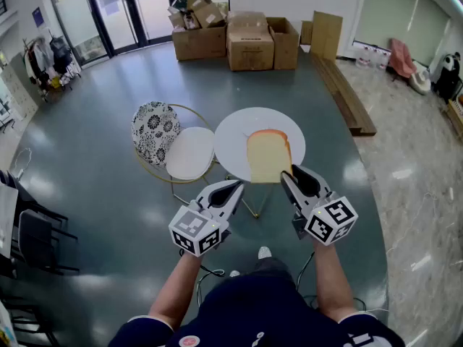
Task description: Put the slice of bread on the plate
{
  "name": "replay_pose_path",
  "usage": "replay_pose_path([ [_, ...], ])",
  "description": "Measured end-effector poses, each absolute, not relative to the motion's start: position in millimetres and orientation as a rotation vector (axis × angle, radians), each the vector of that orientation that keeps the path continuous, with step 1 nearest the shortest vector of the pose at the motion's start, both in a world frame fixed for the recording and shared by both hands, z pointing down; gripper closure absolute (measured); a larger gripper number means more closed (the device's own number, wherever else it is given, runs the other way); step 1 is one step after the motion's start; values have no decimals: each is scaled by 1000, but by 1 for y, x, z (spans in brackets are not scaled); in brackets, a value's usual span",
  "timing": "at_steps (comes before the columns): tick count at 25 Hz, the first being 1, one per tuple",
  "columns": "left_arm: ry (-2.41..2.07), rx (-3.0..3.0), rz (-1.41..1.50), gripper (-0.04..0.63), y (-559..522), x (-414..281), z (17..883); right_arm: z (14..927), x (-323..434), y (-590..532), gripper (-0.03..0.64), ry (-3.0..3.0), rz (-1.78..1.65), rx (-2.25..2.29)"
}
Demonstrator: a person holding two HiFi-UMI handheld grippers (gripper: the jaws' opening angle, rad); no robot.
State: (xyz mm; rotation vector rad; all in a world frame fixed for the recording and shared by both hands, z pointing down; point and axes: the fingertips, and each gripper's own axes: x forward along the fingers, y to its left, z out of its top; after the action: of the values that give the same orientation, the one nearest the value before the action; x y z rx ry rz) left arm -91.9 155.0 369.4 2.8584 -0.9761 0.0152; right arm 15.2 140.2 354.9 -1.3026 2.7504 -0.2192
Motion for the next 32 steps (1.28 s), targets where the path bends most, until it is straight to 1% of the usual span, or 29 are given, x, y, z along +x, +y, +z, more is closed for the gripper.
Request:
replay_pose_path([
  [32,-980,2856,33,589,154,-78,371,357,32,138,506,2713,-266,-1300],
])
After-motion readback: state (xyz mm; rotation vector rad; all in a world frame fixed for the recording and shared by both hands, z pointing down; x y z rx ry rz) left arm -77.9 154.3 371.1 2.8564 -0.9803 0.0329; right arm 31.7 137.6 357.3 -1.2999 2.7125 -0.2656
